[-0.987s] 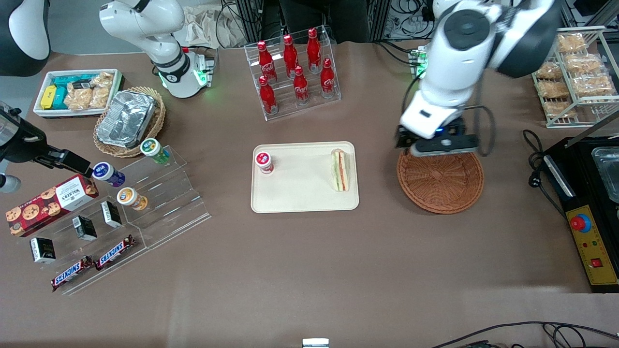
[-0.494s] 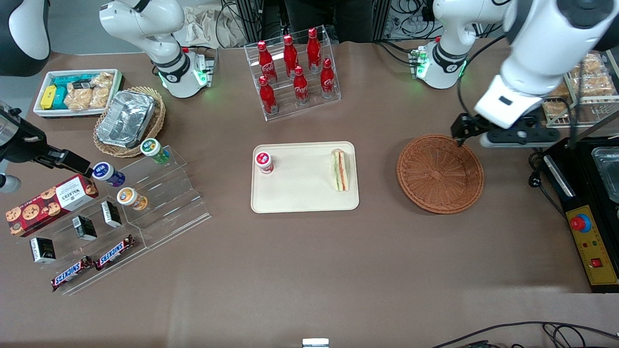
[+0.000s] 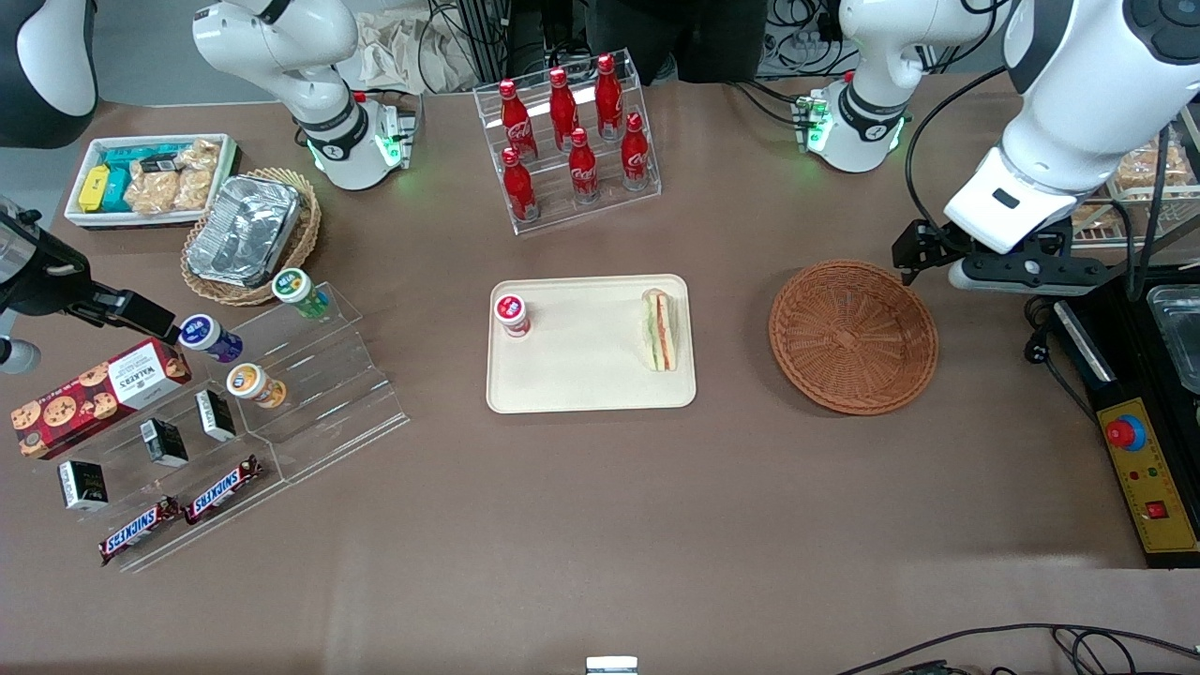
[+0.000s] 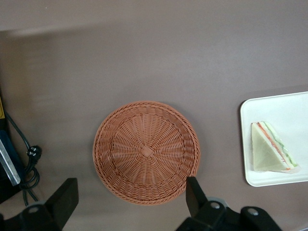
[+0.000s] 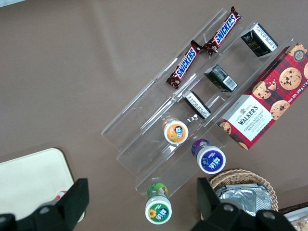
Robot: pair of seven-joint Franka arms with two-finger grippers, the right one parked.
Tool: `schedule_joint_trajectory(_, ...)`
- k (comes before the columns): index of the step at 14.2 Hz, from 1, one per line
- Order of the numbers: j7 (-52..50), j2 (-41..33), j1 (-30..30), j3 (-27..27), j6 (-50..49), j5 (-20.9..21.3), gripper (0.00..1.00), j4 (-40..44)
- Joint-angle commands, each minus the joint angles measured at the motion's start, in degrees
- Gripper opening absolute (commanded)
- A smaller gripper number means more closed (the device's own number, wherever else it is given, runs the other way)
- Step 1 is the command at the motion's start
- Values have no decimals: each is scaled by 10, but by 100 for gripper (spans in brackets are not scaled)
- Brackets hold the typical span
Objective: Place sandwich from basket to tray
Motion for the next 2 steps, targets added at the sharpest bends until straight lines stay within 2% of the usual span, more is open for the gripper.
schedule_joint_trajectory(1,21,15,3,7,-6,-10,99,20)
schedule_joint_trajectory(2,21,23,3,7,-5,-9,99,21)
